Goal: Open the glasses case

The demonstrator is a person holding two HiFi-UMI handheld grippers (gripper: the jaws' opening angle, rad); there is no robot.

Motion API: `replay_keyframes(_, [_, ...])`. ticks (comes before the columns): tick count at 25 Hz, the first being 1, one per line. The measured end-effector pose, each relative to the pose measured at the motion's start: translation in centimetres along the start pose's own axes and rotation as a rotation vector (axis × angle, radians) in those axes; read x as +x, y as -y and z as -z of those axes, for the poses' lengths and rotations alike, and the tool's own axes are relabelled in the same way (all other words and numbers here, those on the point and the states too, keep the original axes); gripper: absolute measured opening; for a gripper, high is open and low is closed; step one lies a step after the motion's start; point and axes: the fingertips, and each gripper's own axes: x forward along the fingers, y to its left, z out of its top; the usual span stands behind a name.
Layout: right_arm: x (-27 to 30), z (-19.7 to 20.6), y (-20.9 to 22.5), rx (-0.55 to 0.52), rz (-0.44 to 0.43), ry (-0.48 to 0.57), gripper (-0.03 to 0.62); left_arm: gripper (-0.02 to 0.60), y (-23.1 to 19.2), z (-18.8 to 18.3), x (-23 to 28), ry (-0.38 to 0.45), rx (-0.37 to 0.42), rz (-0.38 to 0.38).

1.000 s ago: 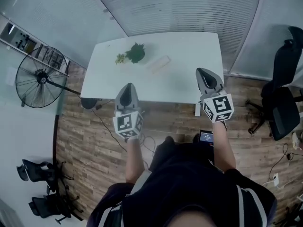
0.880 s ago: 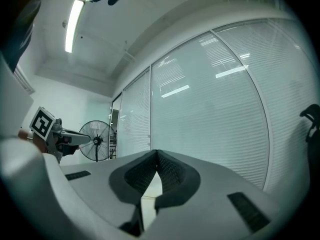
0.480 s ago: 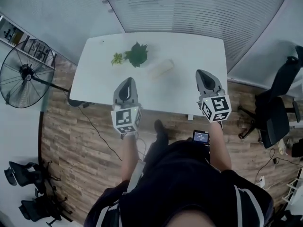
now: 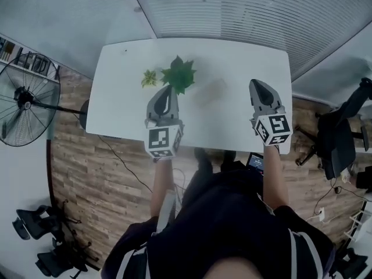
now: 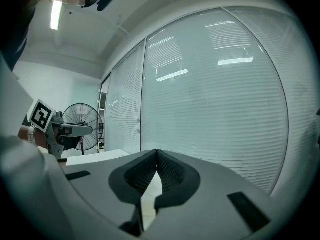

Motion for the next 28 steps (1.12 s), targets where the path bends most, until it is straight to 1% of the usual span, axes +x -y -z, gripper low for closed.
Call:
replay_keyframes(5, [2.6, 1.6, 1.8, 0.01, -0.049, -0.007, 0.014, 0.0, -0.6, 0.6, 2.0, -0.008, 0.004, -0.06])
replay_keyframes(8, [3.4, 2.2, 2.3, 0.006, -0.064, -0.009, 0.015, 0.0, -0.4, 0.5, 2.2, -0.012, 0.016, -0.059])
replay_keyframes(11, [4.3, 1.9, 2.3, -0.002, -0.081, 0.006, 0.015, 0.0, -1.0, -0.9, 2.7, 0.009, 0.026, -0.059])
replay_keyframes(14, [4.8, 1.9, 1.6, -0.013, -0.111, 0.013, 0.015, 0.0, -1.5, -1.1, 2.7, 0.024, -0.002, -0.066])
replay_keyframes(15, [5.0, 2.0, 1.3, -0.014, -0.122, 0.016, 0.028, 0.0, -1.5, -1.0, 2.7, 0.023, -0.012, -0.069])
replay_keyframes(17, [5.6, 2.3, 1.0, -0.016, -0.137, 0.018, 0.213, 0.0, -1.6, -0.8, 2.6, 0.011, -0.02, -0.071])
replay_keyframes(19, [6.0, 2.8, 1.0, -0.031, -0.136, 0.014, 0.218, 0.0, -1.6, -0.6, 2.5, 0.002, -0.019, -0.072])
replay_keyframes(22, [6.4, 3.7, 1.2, -0.061, -0.127, -0.003, 0.218, 0.0, -2.0, -0.6, 2.1, 0.013, -0.019, -0.083])
replay_keyframes(23, [6.7, 4.3, 1.1, -0.091, -0.129, -0.016, 0.218, 0.0, -2.2, -0.5, 1.9, 0.011, -0.019, -0.089])
replay_keyframes(24, [7.1, 5.2, 0.8, -0.146, -0.137, -0.039, 0.218, 0.0, -2.5, -0.3, 1.8, 0.005, -0.018, -0.094])
replay_keyframes(25, [7.8, 6.6, 0.3, -0.228, -0.155, -0.075, 0.218, 0.0, -2.7, -0.1, 1.6, -0.002, -0.016, -0.099])
replay_keyframes(27, [9.0, 10.8, -1.0, -0.463, -0.223, -0.172, 0.218, 0.0, -2.9, 0.5, 0.9, -0.023, -0.012, -0.106])
replay_keyframes(28, [9.4, 13.4, -1.9, -0.597, -0.277, -0.225, 0.217, 0.0, -2.9, 1.0, 0.4, -0.037, -0.009, -0.108])
